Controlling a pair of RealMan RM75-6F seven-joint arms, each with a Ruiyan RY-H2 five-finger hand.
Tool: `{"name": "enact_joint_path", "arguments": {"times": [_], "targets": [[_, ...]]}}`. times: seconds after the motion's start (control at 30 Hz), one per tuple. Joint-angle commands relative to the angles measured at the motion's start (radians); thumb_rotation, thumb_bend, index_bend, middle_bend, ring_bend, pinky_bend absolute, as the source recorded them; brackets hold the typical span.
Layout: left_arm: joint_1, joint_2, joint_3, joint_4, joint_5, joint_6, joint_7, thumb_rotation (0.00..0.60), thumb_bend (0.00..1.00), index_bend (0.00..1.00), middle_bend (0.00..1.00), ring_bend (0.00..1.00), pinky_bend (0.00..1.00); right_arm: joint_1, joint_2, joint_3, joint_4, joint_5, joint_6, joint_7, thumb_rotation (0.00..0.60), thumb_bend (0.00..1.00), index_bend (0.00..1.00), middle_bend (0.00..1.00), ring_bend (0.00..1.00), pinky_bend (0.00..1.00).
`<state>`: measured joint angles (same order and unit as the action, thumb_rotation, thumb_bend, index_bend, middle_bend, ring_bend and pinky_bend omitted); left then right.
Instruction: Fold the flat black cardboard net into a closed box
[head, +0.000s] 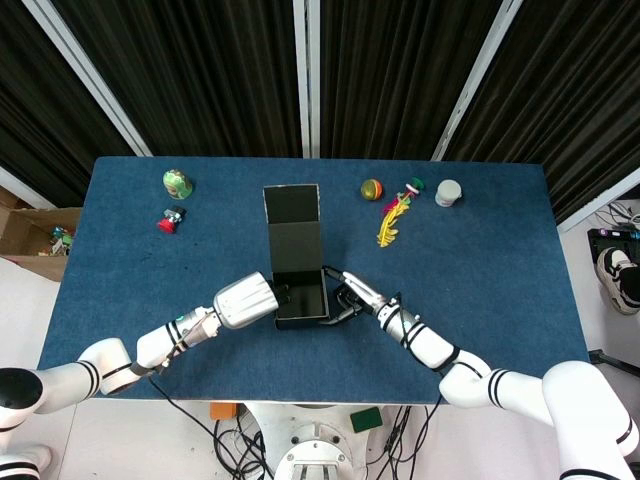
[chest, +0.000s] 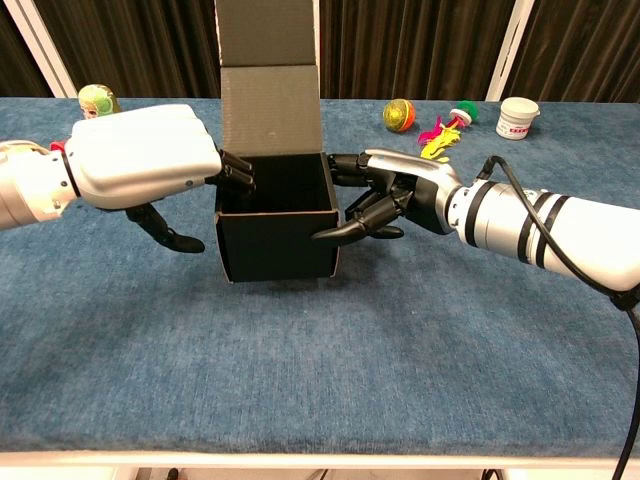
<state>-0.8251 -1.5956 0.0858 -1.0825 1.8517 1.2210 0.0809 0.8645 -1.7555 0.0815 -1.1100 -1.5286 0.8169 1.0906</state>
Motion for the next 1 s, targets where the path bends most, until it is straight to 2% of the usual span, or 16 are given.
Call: {"name": "enact_joint_path", "arguments": {"times": [0.03, 0.17, 0.4, 0.53, 0.6, 0.67, 0.77, 0.87, 1.0], "targets": [[0.009, 0.012, -0.010, -0.014, -0.007, 0.019, 0.009, 0.600, 0.09, 0.41, 0.35, 0.75, 0.98, 0.001, 0.005, 0.005, -0.002, 0.005, 0.000, -0.006, 0.600, 0.48, 0.47, 0.44, 0.82, 1.00], [0.025, 0.033, -0.020, -0.038, -0.018, 0.048, 0.013, 0.600, 0.07, 0.36, 0.30, 0.74, 0.98, 0.003, 0.014, 0.010, -0.002, 0.015, -0.005, -0.018, 0.600, 0.48, 0.46, 0.44, 0.81, 1.00], [0.059, 0.076, -0.034, -0.080, -0.029, 0.105, 0.021, 0.600, 0.06, 0.35, 0.30, 0.74, 0.98, 0.010, 0.000, 0.038, 0.037, 0.060, -0.030, -0.039, 0.600, 0.48, 0.45, 0.42, 0.81, 1.00], [0.094, 0.110, -0.051, -0.126, -0.063, 0.148, -0.016, 0.600, 0.06, 0.35, 0.30, 0.74, 0.98, 0.024, -0.037, 0.067, 0.092, 0.099, -0.057, -0.084, 0.600, 0.47, 0.37, 0.38, 0.80, 1.00], [0.112, 0.120, -0.060, -0.147, -0.087, 0.161, -0.048, 0.600, 0.06, 0.35, 0.30, 0.74, 0.98, 0.029, -0.054, 0.078, 0.112, 0.114, -0.066, -0.098, 0.600, 0.41, 0.29, 0.32, 0.78, 1.00], [0.133, 0.125, -0.071, -0.169, -0.125, 0.169, -0.094, 0.600, 0.06, 0.34, 0.30, 0.74, 0.98, 0.031, -0.069, 0.088, 0.124, 0.128, -0.076, -0.106, 0.600, 0.28, 0.16, 0.23, 0.75, 1.00], [0.166, 0.128, -0.088, -0.218, -0.197, 0.160, -0.193, 0.600, 0.05, 0.31, 0.29, 0.74, 0.98, 0.023, -0.080, 0.085, 0.125, 0.126, -0.066, -0.119, 0.600, 0.14, 0.02, 0.12, 0.72, 1.00], [0.190, 0.137, -0.102, -0.255, -0.257, 0.139, -0.261, 0.600, 0.05, 0.27, 0.28, 0.74, 0.98, 0.008, -0.072, 0.075, 0.102, 0.118, -0.055, -0.118, 0.600, 0.06, 0.00, 0.06, 0.69, 1.00], [0.211, 0.128, -0.109, -0.250, -0.295, 0.116, -0.256, 0.600, 0.05, 0.22, 0.26, 0.74, 0.98, -0.012, -0.050, 0.062, 0.062, 0.105, -0.033, -0.125, 0.600, 0.05, 0.00, 0.05, 0.69, 1.00]]}}
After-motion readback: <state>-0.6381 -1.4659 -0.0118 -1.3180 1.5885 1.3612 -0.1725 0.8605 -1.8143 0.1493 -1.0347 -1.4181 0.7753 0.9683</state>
